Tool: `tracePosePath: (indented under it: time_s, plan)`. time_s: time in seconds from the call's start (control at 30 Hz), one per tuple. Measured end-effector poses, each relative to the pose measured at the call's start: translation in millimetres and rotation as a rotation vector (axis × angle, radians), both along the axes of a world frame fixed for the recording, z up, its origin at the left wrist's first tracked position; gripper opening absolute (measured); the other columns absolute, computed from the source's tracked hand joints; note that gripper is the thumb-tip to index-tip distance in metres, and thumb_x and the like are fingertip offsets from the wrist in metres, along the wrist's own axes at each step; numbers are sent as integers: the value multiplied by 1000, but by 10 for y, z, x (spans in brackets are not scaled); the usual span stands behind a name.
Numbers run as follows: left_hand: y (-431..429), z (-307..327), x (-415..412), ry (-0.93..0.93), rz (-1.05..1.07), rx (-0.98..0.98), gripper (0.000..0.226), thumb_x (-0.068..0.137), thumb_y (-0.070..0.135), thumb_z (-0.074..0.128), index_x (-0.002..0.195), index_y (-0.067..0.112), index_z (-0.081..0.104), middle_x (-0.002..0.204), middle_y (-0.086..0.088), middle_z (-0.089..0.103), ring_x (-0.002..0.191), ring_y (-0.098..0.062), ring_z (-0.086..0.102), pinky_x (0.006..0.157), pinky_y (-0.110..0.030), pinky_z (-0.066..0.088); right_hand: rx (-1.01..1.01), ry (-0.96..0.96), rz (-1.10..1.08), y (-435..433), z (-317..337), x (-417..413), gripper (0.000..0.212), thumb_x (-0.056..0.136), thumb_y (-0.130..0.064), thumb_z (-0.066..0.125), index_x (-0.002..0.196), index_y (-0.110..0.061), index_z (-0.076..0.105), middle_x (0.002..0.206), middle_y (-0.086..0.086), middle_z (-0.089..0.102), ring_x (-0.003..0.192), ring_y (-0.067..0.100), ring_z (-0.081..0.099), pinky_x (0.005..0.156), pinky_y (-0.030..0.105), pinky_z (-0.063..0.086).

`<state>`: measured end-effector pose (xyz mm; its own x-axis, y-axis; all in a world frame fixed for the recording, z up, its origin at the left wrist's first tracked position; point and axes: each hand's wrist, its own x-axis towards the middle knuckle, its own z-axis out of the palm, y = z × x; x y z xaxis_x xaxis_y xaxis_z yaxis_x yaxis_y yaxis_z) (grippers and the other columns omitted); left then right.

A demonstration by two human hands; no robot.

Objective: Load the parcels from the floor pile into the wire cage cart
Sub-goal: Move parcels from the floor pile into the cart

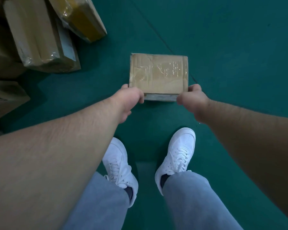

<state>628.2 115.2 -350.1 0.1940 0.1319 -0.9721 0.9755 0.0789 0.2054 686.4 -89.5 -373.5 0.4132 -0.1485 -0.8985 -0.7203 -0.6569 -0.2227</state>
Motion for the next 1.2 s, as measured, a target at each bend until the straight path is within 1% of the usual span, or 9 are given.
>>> tracePosePath:
  time_s: [0.13, 0.23, 0.37, 0.47, 0.57, 0.73, 0.83, 0.93, 1.2]
  plan:
    - [86, 808, -272, -102, 113, 104, 62, 76, 3, 54, 132, 29, 46, 111, 5, 59, 105, -13, 51, 83, -29, 38, 104, -14, -148, -44, 740, -250, 45, 86, -9, 59, 127, -22, 45, 112, -2, 62, 102, 15, 58, 82, 32, 41]
    - [159, 1710, -575, -131, 127, 54, 66, 78, 11, 63, 137, 38, 49, 113, 13, 61, 106, -6, 52, 94, -29, 38, 170, 97, -255, -13, 1587, -538, 38, 95, -23, 60, 130, -27, 48, 119, -3, 68, 108, 17, 66, 84, 37, 50]
    - [208, 3029, -894, -149, 174, 82, 63, 90, 17, 67, 147, 36, 45, 122, 12, 61, 102, 1, 52, 72, -16, 33, 137, 67, -196, 32, 2786, -845, 33, 99, -39, 60, 130, -29, 54, 118, -6, 71, 109, 19, 69, 77, 36, 52]
    - [243, 4039, -1130, -168, 271, 161, 53, 94, 23, 67, 143, 30, 50, 119, 11, 61, 96, 2, 52, 68, -16, 33, 179, 48, -160, 134, 3712, -920, 30, 99, -40, 62, 125, -26, 57, 115, -4, 73, 107, 20, 70, 74, 34, 52]
    - [251, 4956, -1418, -200, 375, 283, 45, 95, 25, 66, 138, 28, 51, 102, 18, 57, 86, 5, 52, 66, -14, 35, 274, -6, -43, 323, 4600, -936, 24, 99, -36, 64, 119, -24, 62, 110, -3, 75, 101, 19, 71, 76, 32, 53]
    - [109, 6170, -2118, -248, 660, 420, 29, 97, 25, 63, 123, 31, 51, 98, 17, 60, 85, 3, 58, 67, -16, 42, 389, -168, 270, 665, 5854, -1033, 32, 98, -34, 68, 126, -21, 72, 109, -10, 76, 99, 4, 71, 89, 21, 55]
    - [-81, 6610, -2737, -249, 901, 450, 25, 97, 23, 63, 121, 24, 56, 106, 6, 69, 92, -9, 66, 82, -29, 54, 449, -246, 482, 922, 6502, -1260, 21, 94, -31, 74, 113, -25, 77, 92, -20, 73, 86, -9, 66, 70, 7, 46]
    - [-281, 6881, -3367, -264, 1143, 488, 25, 96, 25, 64, 120, 27, 61, 113, 3, 72, 101, -15, 68, 97, -40, 54, 475, -286, 729, 1166, 6941, -1656, 14, 89, -35, 78, 94, -22, 78, 86, -12, 76, 81, 5, 71, 64, 17, 48]
    - [-906, 7276, -5261, -186, 1667, 664, 24, 98, 30, 63, 117, 19, 54, 111, 3, 65, 105, -17, 62, 101, -40, 51, 614, -195, 1170, 1683, 7516, -3596, 19, 90, -33, 78, 88, -14, 75, 87, -4, 76, 79, 11, 68, 64, 24, 48]
